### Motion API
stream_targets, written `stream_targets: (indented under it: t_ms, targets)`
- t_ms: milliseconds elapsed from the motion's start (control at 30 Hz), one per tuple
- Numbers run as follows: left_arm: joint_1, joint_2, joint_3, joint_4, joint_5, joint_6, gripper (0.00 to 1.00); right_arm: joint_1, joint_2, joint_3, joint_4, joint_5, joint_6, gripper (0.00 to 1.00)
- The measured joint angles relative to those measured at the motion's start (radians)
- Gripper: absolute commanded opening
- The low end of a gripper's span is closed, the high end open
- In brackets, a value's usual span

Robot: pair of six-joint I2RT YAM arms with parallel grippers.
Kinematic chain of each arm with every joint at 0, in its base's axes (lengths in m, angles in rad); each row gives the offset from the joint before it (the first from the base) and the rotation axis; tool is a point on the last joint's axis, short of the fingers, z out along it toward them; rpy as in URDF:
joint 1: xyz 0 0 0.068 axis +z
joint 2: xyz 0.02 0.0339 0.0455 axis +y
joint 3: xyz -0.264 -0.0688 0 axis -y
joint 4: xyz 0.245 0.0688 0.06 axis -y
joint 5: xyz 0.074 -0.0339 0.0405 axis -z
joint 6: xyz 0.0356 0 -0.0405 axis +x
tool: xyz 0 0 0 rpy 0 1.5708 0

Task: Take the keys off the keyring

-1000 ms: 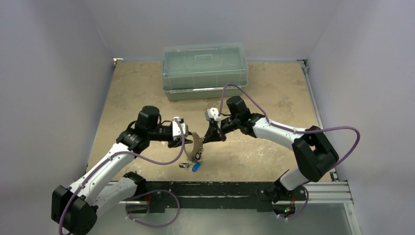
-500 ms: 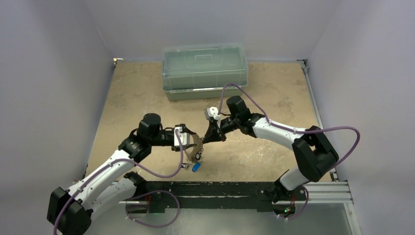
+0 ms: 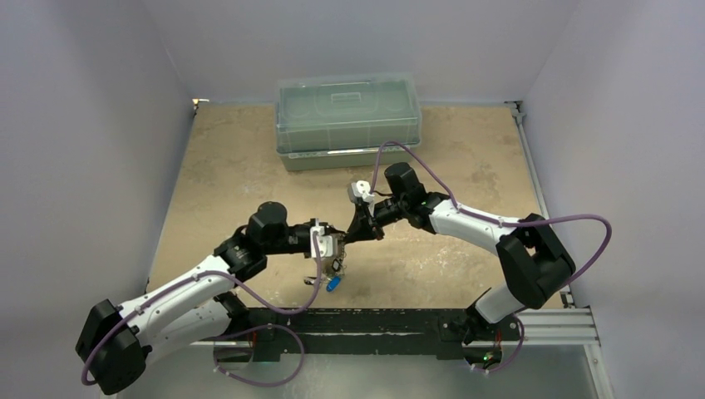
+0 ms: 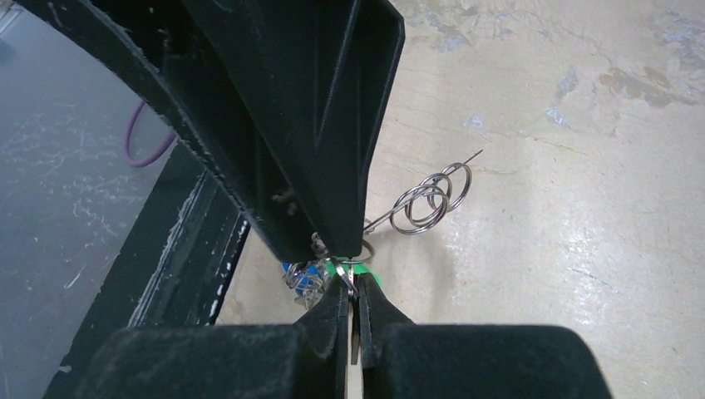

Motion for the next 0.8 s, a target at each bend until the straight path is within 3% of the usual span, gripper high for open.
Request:
stream_targets:
  t_ms: [167,300,800]
  targets:
    - [0.000,0.008,0.000,0.009,-0.051,-0.013,0.12,-0.002,0.000,0.000,-0.003,0.001,-0.003,0.00]
    - [-0.001,0.000,0.000,-0.001,-0.076,-0.031,0.00,-0.002,-0.005,0.000,-0.012,0.001,-0.015,0.00]
    - [-0.012,-0.002,0.008,-0.005,-0.124,-0.133,0.00,-0.002,-0.021,0.005,-0.047,0.010,-0.066,0.00]
